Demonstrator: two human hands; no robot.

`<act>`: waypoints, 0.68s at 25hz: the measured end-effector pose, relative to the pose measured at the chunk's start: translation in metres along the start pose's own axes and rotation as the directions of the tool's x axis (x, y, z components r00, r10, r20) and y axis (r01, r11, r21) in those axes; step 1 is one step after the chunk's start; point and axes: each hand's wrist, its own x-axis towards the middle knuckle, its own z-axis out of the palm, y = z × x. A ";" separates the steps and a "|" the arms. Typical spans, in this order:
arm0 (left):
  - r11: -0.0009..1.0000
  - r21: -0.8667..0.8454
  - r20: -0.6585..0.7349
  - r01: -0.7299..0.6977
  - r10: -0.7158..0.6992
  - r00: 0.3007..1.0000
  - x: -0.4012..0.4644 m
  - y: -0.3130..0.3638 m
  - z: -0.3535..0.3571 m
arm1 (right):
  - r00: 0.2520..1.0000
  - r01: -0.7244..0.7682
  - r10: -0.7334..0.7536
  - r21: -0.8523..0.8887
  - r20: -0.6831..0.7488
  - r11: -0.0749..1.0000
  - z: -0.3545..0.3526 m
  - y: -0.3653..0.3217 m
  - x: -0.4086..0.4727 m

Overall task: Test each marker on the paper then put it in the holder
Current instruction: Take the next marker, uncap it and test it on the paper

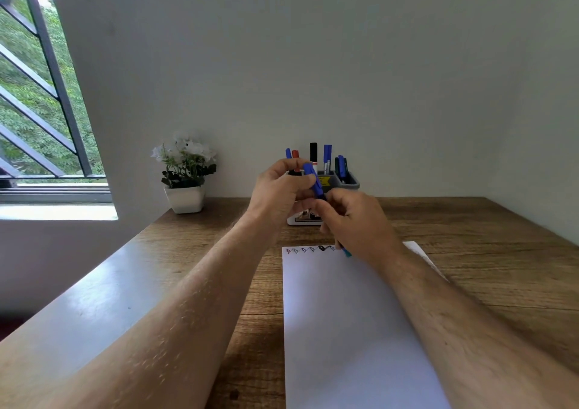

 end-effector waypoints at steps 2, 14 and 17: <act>1.000 0.013 -0.012 0.003 -0.003 1.000 0.000 -0.002 0.000 | 1.000 -0.001 0.001 -0.008 -0.014 1.000 0.001 0.000 0.000; 1.000 -0.017 0.040 -0.013 0.014 0.999 -0.001 -0.002 -0.002 | 0.997 -0.071 0.072 0.144 -0.004 0.987 -0.007 -0.005 0.001; 1.000 0.011 0.032 -0.023 0.022 0.999 0.001 -0.005 -0.005 | 0.999 -0.041 0.042 0.063 -0.013 0.997 -0.005 -0.002 0.002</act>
